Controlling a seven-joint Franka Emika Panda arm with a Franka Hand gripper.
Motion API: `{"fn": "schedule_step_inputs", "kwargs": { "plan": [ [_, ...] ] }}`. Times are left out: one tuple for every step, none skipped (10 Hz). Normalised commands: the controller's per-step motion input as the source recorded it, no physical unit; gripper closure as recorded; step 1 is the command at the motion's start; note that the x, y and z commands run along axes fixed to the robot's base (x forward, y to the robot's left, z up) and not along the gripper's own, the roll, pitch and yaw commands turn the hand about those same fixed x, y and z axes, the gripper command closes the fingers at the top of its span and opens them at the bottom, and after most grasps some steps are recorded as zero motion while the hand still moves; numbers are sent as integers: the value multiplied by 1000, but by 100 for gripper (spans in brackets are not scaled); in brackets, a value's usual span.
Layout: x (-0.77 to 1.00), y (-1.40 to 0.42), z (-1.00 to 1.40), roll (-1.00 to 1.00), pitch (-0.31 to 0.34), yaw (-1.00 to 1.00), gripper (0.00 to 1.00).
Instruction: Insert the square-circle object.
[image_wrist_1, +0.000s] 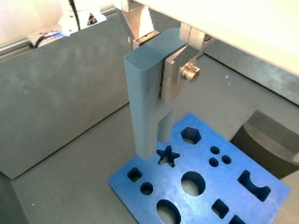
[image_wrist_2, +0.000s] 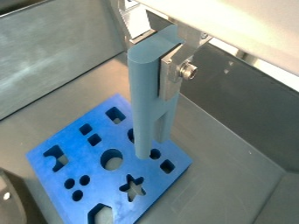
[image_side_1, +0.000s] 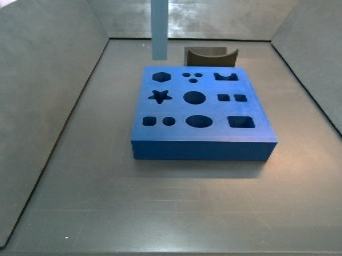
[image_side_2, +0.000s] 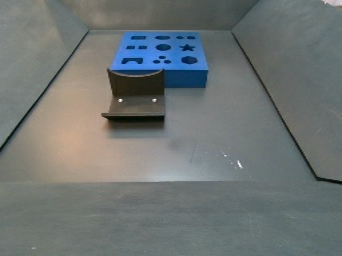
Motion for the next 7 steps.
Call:
{"fn": "schedule_step_inputs", "kwargs": {
  "plan": [
    [0, 0, -560, -20, -81, -1000, 100],
    [-37, 0, -597, -40, -113, -1000, 100],
    [-20, 0, -551, -49, -80, -1000, 100],
    [-14, 0, -543, -46, -74, -1000, 100],
    [-9, 0, -531, -51, -66, -1000, 100],
    [0, -149, -389, -20, 0, -943, 100],
    [0, -214, -274, 0, 13, -937, 100]
  ]
}}
